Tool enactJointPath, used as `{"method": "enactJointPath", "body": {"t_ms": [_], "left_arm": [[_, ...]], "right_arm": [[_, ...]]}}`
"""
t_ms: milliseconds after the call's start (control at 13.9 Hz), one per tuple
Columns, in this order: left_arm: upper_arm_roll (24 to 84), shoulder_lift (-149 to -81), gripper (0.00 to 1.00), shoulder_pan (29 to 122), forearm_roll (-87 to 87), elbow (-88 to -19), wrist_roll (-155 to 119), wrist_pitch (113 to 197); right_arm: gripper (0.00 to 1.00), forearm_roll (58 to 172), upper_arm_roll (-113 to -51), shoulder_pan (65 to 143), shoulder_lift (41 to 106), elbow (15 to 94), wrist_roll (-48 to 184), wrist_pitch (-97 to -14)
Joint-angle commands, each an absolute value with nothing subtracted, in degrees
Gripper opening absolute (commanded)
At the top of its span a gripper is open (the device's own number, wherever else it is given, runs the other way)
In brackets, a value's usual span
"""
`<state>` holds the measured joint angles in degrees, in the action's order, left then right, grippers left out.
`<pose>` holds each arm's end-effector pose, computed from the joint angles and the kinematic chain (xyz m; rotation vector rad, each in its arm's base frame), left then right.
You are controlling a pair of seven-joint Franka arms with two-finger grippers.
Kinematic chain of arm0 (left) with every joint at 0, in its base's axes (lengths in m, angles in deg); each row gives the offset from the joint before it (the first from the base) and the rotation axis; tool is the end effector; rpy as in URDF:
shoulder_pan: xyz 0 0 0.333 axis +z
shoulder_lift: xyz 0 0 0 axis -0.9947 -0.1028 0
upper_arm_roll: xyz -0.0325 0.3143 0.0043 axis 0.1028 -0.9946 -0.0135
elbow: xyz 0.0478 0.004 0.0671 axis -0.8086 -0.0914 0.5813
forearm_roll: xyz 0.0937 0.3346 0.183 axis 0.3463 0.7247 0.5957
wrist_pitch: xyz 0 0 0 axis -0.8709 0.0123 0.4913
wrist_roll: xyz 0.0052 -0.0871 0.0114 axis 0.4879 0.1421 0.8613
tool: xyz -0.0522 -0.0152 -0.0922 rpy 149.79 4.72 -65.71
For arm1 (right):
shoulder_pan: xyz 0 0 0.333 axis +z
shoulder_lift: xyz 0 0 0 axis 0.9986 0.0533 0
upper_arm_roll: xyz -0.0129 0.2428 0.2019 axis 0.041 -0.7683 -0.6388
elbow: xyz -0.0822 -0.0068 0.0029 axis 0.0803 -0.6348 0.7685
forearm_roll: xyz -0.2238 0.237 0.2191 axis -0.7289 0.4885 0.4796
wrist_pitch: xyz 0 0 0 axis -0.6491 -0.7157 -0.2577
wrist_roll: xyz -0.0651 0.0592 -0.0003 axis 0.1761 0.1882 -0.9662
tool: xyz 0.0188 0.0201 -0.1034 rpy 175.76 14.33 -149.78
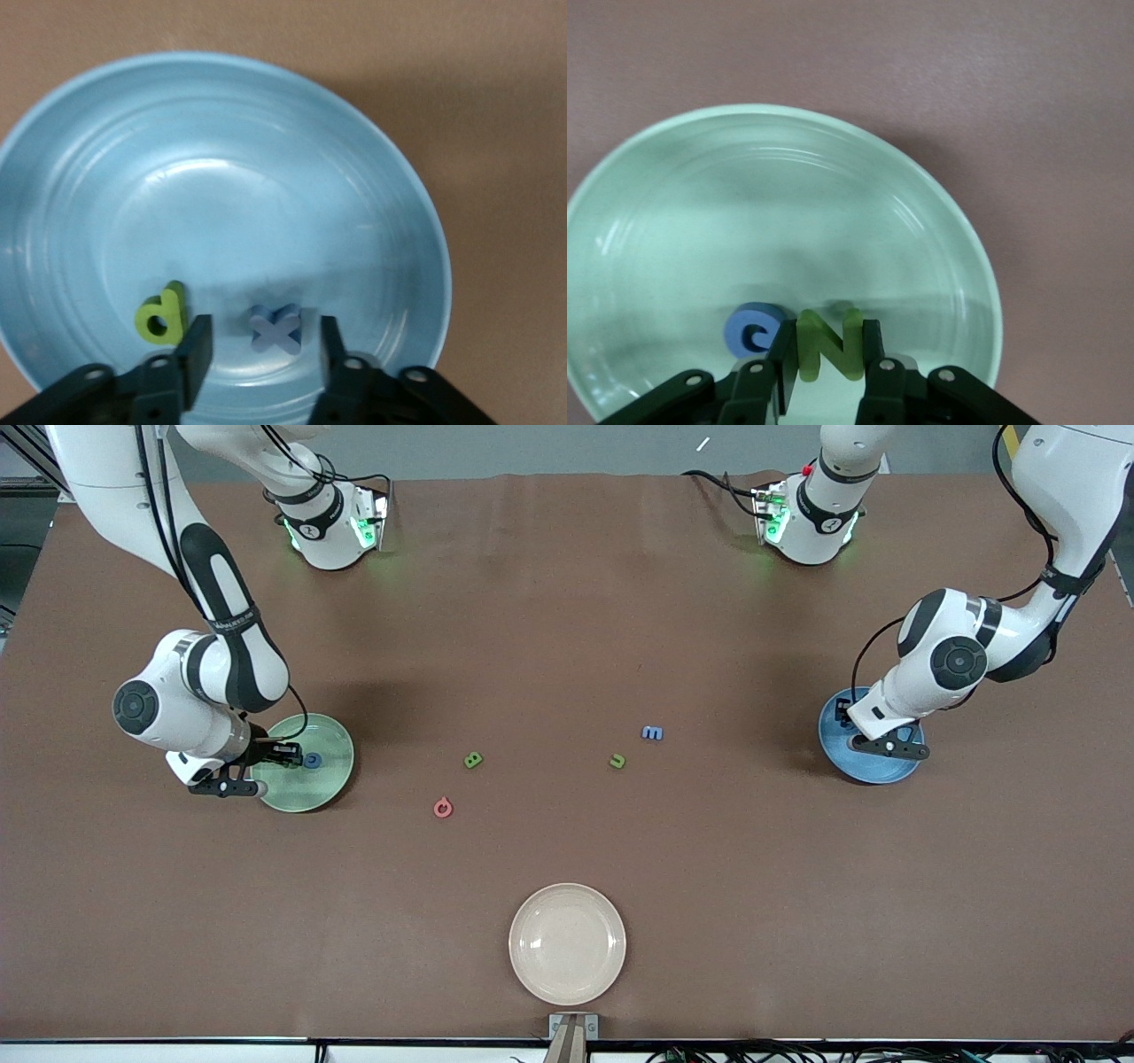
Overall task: Sort upper and lower case letters into plates
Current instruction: 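Release the x into the blue plate while the right gripper releases N in green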
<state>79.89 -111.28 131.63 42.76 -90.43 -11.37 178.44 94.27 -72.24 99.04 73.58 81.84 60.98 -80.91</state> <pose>0.4809 0.0071 0.1917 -3.0397 0.3105 0.2106 0.5371 -0.0324 0.1888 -3.0615 0.0903 0.1844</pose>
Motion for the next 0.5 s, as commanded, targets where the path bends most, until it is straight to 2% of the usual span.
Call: {"method": "enactJointPath", "body": {"t_ms": [0,215,430], "left_arm": [[83.1,-109.4,0.85,132.5,43.7,-89.5,-10.8,176.4],[87.6,-109.4,0.97,132.5,42.8,-86.5,-9.9,172.0],[93.2,-110.1,0.99,132.4,41.7,-83.2,-1.8,168.7]], "right_arm": [[1.00,93.3,-72.7,98.1,73.5,82.0,60.3,-81.1],[1.00,93.4,-73.1,99.1,72.5,81.6,62.0,-79.7],[1.00,93.6,-73.3,103.9,71.0,79.4,73.8,-75.6]]}}
